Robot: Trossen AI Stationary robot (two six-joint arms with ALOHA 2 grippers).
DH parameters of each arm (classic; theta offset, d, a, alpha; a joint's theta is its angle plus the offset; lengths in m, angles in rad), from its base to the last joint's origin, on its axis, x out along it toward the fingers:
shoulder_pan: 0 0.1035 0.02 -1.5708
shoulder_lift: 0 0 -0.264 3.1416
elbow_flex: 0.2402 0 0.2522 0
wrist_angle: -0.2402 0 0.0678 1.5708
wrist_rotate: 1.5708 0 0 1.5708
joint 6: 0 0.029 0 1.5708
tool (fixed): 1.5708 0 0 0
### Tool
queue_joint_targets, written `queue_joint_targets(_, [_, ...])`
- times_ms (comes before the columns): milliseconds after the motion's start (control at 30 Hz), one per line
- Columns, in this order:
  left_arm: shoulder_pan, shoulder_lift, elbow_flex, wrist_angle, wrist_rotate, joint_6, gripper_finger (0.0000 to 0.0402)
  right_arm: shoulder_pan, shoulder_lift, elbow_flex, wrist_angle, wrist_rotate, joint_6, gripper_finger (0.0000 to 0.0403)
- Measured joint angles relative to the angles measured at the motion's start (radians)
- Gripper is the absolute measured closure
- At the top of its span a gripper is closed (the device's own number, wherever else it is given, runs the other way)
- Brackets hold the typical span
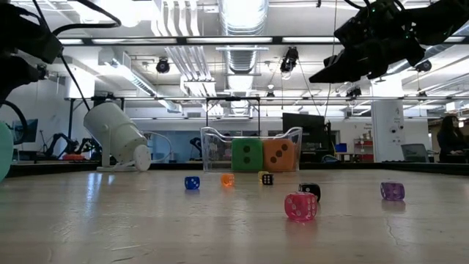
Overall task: Pick & Place Dice
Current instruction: Put the big blue dice into the transparent bin
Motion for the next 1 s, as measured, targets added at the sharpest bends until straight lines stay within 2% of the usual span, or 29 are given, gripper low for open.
queue_joint_targets(400, [0.000,-0.001,-0.029,0.066,0.010,0.006,0.0005,0.000,0.000,-0.013,0.000,-0.004,0.001,0.0394])
queue_joint_targets(1000, [0.000,0.001,-0.029,0.062,0.026,0.055,0.0003,0.000,0.000,-0.007,0.007,-0.004,0.000,0.0394])
